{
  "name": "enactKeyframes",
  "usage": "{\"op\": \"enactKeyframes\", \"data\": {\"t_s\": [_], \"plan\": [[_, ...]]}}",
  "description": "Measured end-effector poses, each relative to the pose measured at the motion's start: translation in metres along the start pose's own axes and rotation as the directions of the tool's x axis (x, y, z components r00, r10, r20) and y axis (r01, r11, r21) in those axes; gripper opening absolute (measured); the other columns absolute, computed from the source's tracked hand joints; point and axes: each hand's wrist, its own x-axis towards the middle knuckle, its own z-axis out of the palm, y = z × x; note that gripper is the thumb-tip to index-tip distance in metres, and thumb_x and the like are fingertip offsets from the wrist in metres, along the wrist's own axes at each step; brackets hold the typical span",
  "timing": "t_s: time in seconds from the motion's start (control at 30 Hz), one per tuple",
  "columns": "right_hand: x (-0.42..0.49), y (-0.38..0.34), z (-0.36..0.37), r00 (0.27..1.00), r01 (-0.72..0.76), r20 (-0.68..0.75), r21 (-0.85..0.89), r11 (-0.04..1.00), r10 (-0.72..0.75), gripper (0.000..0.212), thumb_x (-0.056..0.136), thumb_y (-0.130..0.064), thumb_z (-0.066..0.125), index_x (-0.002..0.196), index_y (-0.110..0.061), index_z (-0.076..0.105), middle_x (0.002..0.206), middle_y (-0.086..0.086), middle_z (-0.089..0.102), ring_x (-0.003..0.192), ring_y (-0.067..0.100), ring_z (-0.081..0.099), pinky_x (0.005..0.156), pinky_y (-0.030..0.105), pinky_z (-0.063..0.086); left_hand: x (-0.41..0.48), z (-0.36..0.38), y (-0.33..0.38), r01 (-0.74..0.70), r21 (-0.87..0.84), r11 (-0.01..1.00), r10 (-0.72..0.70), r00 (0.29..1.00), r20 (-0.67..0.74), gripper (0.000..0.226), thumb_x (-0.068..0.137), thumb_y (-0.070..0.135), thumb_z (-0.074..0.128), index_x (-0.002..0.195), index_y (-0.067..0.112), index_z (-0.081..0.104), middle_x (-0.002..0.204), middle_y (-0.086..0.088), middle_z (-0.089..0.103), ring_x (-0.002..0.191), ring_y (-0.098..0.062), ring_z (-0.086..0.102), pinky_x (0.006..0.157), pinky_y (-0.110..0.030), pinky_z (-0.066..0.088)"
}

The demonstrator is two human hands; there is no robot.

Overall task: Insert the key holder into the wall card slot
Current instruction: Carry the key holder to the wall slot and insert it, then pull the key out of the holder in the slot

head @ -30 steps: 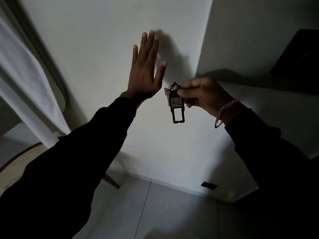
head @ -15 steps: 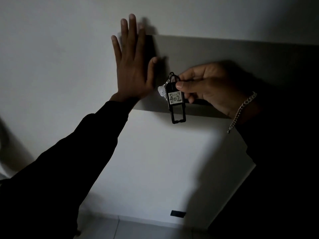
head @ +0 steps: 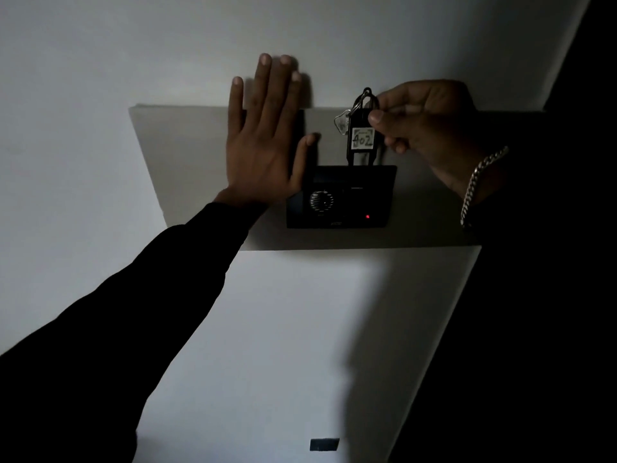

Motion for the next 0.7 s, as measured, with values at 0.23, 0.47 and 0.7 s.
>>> {"op": "enactKeyframes", "data": {"t_s": [0.23,0.47,0.7], "plan": [[0.002,0.011,0.003,0.997,0.048,-0.058,-0.069,0.996,-0.052,0.014,0.084,-0.005,0.072,0.083,-0.019,0.071,0.069,-0.014,0.072,0.066,-0.002,0.068,0.062,0.012,0.053,-0.002,-0.003,-0.007,-0.032,-0.028,0.999,0.033,0.999,0.009,0.063,0.105,0.041,0.034,0.153,0.001,0.031,0.161,-0.024,0.034,0.151,-0.041,0.027,0.126,-0.055,0.019],[0.0,0.027,0.007,0.998,0.039,-0.055,-0.085,0.996,-0.044,0.011,0.084,-0.007,0.072,0.094,-0.011,0.073,0.088,0.01,0.074,0.074,0.005,0.07,0.074,0.015,0.057,-0.005,-0.003,-0.012,-0.005,0.055,0.998,0.007,0.999,-0.039,0.065,0.102,0.041,0.038,0.152,0.001,0.034,0.159,-0.024,0.037,0.15,-0.041,0.03,0.124,-0.058,0.023],[-0.009,0.038,0.009,0.999,-0.023,-0.039,-0.03,0.999,0.022,0.013,0.086,-0.004,0.07,0.098,-0.009,0.07,0.082,0.005,0.071,0.062,-0.005,0.065,0.057,0.006,0.049,-0.005,0.0,-0.013,-0.006,0.055,0.998,0.011,0.997,-0.078,0.066,0.1,0.042,0.038,0.151,0.0,0.036,0.158,-0.025,0.039,0.15,-0.042,0.031,0.124,-0.057,0.023]]}}
